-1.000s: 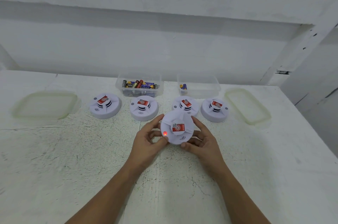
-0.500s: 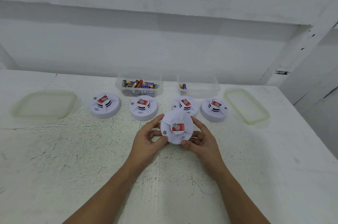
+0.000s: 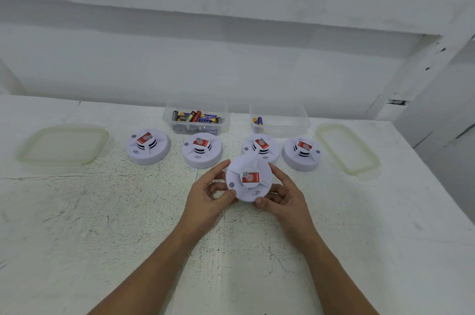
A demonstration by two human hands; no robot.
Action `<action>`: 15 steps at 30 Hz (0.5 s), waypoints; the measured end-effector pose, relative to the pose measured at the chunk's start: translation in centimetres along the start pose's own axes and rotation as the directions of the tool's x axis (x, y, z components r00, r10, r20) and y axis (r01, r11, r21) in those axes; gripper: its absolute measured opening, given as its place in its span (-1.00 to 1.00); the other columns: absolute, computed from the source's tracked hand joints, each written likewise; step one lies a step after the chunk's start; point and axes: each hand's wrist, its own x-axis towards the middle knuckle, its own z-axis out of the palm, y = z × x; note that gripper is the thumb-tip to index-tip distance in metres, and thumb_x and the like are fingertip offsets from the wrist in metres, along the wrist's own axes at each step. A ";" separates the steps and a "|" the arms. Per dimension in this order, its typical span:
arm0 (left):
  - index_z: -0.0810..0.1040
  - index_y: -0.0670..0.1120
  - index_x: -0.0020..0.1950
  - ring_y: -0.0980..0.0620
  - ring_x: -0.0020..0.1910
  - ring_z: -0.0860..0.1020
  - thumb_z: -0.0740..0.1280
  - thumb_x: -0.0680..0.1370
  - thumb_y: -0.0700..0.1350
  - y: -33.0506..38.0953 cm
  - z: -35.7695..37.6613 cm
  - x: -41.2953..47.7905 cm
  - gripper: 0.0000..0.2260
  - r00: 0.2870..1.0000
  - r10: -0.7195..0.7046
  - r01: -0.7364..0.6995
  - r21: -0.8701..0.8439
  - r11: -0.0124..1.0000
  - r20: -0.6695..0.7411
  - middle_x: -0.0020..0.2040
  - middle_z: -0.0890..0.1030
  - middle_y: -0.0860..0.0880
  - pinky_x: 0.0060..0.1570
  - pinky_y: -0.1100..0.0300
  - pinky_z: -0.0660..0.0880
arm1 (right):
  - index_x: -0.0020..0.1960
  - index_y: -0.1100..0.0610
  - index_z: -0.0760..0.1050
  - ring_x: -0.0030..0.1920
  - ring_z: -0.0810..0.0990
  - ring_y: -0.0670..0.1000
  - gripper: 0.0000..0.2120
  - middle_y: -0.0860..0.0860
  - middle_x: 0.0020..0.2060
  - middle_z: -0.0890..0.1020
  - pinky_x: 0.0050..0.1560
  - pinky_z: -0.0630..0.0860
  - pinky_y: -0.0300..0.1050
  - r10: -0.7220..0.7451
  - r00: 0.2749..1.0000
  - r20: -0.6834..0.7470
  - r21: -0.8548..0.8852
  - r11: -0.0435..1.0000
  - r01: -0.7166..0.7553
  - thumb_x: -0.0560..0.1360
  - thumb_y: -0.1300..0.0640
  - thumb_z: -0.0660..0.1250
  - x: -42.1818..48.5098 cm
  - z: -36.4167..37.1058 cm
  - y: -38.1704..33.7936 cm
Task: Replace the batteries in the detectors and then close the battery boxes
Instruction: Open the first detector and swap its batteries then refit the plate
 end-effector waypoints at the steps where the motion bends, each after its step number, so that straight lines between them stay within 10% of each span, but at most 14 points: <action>1: 0.51 0.03 0.31 -0.22 0.02 0.58 0.43 0.37 -0.23 -0.1 0.0 0.0 -0.49 1.000 -0.002 0.002 -0.003 1.000 -0.002 0.09 0.59 -0.12 0.03 -0.16 0.59 | 0.38 -0.04 0.38 0.01 0.65 0.16 -0.32 0.12 -0.02 0.69 0.04 0.60 -0.02 0.000 1.000 0.001 -0.002 1.000 0.000 0.37 0.38 0.46 0.0 0.0 0.0; 15: 0.53 0.04 0.27 -0.02 -0.09 0.60 0.43 0.41 -0.32 0.7 0.2 -0.1 -0.51 1.000 0.006 -0.006 -0.014 1.000 0.006 0.06 0.59 -0.13 -0.07 0.07 0.61 | 0.38 -0.01 0.38 0.00 0.65 0.18 -0.33 0.13 -0.02 0.69 0.00 0.60 -0.07 0.005 1.000 -0.010 0.013 1.000 -0.005 0.37 0.42 0.44 0.1 0.0 0.1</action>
